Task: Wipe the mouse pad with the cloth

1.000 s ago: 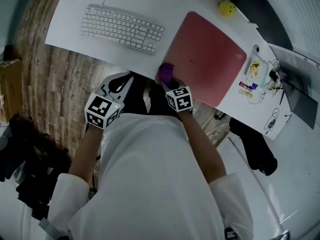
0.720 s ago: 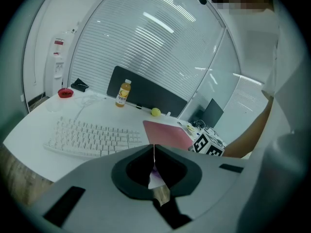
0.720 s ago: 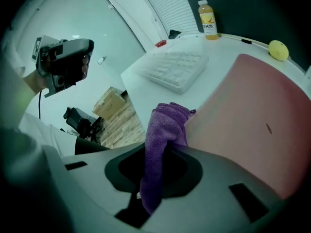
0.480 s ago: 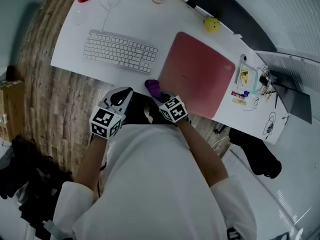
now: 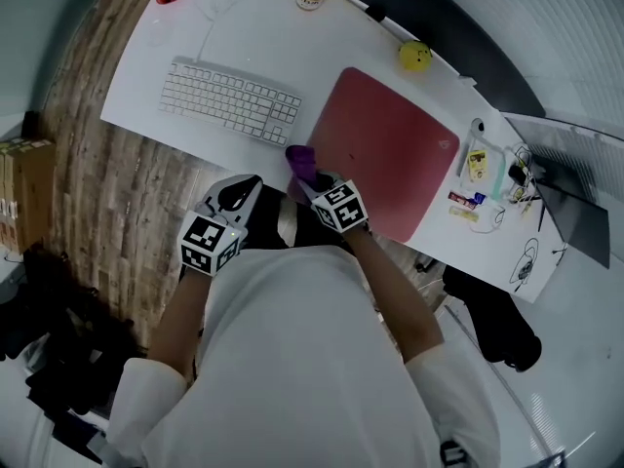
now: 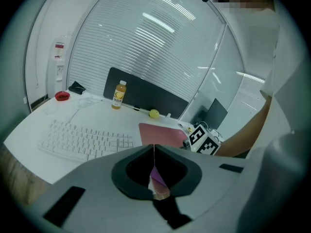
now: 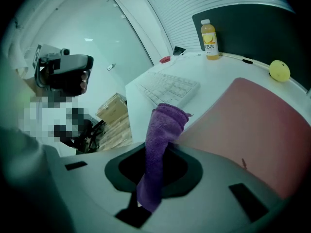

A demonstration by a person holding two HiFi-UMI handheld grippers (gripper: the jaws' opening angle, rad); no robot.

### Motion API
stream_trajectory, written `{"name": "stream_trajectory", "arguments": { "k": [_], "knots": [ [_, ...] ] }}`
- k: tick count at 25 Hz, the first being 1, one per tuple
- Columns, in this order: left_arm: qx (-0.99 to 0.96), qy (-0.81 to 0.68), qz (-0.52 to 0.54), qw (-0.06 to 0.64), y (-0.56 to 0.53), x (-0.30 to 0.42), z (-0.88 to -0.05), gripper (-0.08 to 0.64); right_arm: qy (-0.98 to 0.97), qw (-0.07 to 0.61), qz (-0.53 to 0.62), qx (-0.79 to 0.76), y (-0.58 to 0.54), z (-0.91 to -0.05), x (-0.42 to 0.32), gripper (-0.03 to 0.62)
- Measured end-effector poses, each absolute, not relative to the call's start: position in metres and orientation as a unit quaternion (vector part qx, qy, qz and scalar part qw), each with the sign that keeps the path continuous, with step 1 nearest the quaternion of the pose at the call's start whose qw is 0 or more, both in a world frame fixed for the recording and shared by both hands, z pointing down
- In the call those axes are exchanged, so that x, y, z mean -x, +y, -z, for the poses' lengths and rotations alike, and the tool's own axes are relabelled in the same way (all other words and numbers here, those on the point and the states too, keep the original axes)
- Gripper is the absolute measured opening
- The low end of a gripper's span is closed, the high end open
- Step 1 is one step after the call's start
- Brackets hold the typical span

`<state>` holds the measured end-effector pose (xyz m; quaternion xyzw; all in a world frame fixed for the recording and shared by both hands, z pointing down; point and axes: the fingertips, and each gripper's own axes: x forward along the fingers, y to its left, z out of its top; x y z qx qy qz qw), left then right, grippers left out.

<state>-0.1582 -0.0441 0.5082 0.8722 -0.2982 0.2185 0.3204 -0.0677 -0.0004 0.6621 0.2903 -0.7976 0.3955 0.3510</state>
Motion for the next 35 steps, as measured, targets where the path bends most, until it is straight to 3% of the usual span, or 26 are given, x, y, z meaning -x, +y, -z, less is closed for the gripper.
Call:
{"name": "stream_trajectory", "arguments": {
  "k": [35],
  "knots": [
    [-0.870,-0.264,-0.277,0.310,-0.016,0.005,-0.517,0.020,-0.722,0.312,-0.424,-0.449,0.022,-0.700,-0.159,0.075]
  ]
}}
